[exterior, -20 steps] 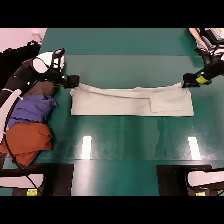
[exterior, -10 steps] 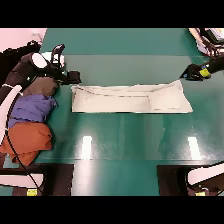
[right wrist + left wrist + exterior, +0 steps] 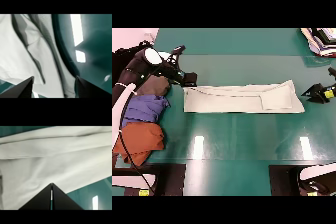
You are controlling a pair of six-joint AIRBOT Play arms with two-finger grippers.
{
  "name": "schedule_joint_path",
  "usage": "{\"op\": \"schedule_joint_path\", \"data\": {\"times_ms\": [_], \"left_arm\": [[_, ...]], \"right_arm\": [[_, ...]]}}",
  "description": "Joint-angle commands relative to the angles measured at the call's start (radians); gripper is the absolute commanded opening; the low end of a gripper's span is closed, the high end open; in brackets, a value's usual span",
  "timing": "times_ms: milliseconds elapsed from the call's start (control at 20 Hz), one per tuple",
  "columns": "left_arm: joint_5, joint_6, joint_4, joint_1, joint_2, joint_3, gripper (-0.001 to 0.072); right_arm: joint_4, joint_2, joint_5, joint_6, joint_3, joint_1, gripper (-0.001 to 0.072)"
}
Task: Fold the shirts.
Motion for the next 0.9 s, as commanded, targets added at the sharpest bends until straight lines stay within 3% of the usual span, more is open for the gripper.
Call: {"op": "schedule_joint_path", "data": {"times_ms": [0,200,300,400,450,600,850], "left_arm": [[0.024,-0.024,-0.016,-0.068,-0.014,0.001,0.0025],[0.055,-0.052,-0.029,-0.15,-0.065,0.001,0.0024],[0.076,-0.051,-0.065,-0.188,-0.1,0.002,0.0024],[0.113,-0.05,-0.105,-0.219,-0.141,0.013,0.0024],[0.137,-0.05,-0.12,-0.23,-0.163,0.027,0.0024],[0.188,-0.05,-0.156,-0.245,-0.217,0.097,0.0024],[0.192,-0.05,-0.233,-0.248,-0.344,0.233,0.0023]], "right_arm": [[0.075,-0.066,-0.015,-0.069,-0.027,-0.018,0.0589],[0.079,-0.121,-0.018,-0.077,0.037,0.048,0.0572],[0.094,-0.146,0.025,-0.077,0.079,0.083,0.0452],[0.093,-0.151,0.045,-0.085,0.093,0.118,0.039],[0.093,-0.149,0.053,-0.104,0.092,0.131,0.0235],[0.113,-0.127,0.094,-0.123,0.092,0.142,0.0012],[0.301,0.037,0.1,-0.104,0.092,0.165,0.0011]]}}
